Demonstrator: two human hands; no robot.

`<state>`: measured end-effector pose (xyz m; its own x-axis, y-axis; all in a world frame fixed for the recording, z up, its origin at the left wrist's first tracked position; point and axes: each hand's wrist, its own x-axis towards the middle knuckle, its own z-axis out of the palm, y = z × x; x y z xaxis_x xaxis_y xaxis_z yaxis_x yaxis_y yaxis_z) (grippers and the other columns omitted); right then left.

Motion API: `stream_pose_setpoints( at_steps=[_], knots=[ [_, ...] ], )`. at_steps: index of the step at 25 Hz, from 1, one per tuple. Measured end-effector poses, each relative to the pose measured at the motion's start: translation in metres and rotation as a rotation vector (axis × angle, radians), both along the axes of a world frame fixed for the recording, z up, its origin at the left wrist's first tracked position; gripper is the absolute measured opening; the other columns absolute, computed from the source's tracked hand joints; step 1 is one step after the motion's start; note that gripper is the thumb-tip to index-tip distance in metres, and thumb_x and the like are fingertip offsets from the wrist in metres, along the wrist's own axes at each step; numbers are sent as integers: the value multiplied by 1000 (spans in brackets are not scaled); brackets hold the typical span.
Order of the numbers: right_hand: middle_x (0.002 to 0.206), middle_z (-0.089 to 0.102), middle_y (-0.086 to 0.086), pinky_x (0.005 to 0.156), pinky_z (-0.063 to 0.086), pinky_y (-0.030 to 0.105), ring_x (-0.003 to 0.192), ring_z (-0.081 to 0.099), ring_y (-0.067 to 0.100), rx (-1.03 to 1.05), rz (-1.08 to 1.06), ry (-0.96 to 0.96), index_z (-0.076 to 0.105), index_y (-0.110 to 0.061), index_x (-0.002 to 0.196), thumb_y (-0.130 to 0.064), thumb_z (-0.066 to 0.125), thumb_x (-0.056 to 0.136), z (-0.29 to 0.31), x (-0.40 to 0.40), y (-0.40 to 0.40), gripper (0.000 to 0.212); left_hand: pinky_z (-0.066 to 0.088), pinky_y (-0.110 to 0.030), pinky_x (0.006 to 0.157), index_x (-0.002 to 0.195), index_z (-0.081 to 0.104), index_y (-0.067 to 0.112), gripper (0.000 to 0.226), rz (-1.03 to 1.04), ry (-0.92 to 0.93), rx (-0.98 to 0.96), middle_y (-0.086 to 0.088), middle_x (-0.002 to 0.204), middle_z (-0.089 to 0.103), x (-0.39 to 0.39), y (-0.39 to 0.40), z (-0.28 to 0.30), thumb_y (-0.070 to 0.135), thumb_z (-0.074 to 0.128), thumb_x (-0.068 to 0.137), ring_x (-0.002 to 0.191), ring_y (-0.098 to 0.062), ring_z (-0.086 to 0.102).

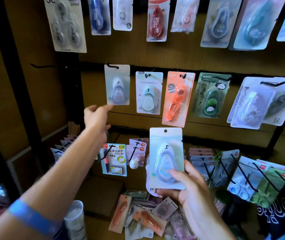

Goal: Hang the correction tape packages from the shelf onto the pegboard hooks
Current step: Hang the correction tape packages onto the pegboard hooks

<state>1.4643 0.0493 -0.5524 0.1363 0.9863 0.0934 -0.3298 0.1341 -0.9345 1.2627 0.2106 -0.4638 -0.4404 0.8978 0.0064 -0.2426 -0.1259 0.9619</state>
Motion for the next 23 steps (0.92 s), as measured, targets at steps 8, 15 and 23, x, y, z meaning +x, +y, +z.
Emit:
stream_pose_setpoints(
  at_steps=[8, 15, 23],
  knots=[
    [96, 78, 5, 66, 58, 22, 87, 75, 18, 115, 8, -171, 67, -18, 107, -20, 69, 84, 7, -29, 9, 23, 60, -35, 78, 108, 67, 5, 26, -653, 103, 246, -13, 102, 76, 40, -125, -82, 18, 67, 85, 93, -30, 73],
    [98, 73, 1, 64, 60, 35, 77, 72, 21, -10, 32, -258, 70, -29, 95, -23, 68, 89, -6, -37, 11, 9, 53, -21, 45, 99, 64, 15, 23, -298, 70, 445, 1, 86, 75, -9, -79, -17, 28, 69, 80, 71, -16, 72],
    [95, 74, 4, 61, 58, 37, 71, 70, 20, -60, 80, -306, 67, -16, 103, -8, 63, 92, -5, -28, 7, 14, 61, -31, 65, 122, 59, 14, 34, -172, 250, 345, -2, 110, 70, -27, -23, 26, 34, 63, 93, 92, -19, 73]
  ],
)
